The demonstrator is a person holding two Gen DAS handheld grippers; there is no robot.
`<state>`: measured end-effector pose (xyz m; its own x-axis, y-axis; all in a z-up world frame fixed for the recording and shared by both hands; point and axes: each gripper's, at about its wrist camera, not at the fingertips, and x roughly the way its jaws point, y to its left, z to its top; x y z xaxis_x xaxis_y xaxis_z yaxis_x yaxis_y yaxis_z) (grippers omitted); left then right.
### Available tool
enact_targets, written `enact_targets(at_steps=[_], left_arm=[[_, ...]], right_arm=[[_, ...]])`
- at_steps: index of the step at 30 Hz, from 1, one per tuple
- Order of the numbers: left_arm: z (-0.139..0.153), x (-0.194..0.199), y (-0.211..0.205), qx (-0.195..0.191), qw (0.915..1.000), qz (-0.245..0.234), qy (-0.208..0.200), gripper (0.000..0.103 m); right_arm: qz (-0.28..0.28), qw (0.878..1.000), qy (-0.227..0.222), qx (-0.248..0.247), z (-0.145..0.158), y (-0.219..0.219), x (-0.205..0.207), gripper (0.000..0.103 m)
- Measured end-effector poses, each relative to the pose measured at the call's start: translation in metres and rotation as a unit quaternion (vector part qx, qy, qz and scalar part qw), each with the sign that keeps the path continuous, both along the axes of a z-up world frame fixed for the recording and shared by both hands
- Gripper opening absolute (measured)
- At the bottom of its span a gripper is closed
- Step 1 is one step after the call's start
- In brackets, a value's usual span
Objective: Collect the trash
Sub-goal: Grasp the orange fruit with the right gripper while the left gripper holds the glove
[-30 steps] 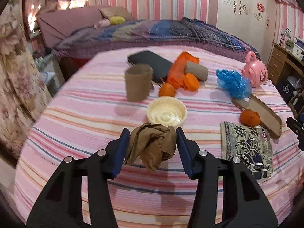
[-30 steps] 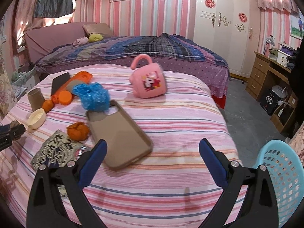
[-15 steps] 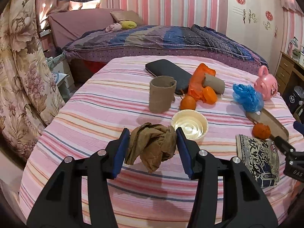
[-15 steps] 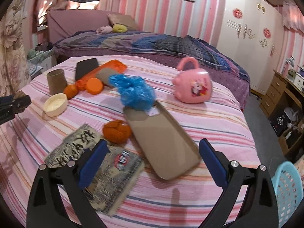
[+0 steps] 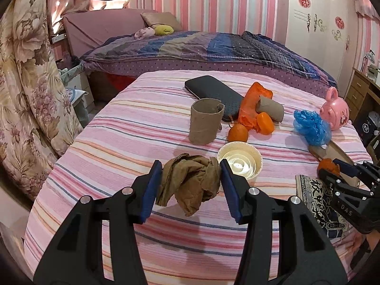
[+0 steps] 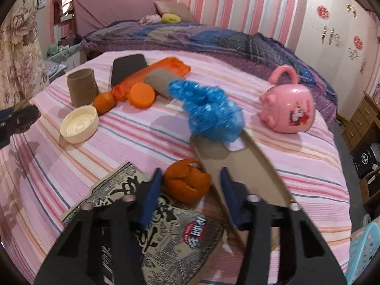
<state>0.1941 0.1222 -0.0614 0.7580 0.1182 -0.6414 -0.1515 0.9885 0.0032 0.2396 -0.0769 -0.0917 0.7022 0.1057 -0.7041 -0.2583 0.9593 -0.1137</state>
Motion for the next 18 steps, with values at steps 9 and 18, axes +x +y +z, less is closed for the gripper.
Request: enact_targets(at_steps=[9, 18], left_arm=[[0.004, -0.004, -0.009, 0.01, 0.9999, -0.005, -0.003, 0.049], [0.008, -0.018, -0.032, 0.017, 0.9997, -0.016, -0.008, 0.049]], right_arm=[[0.009, 0.999, -0.032, 0.023, 0.011, -0.009, -0.015, 0.027], [-0.007, 0.998, -0.051, 0.031, 0.026, -0.044, -0.037, 0.027]])
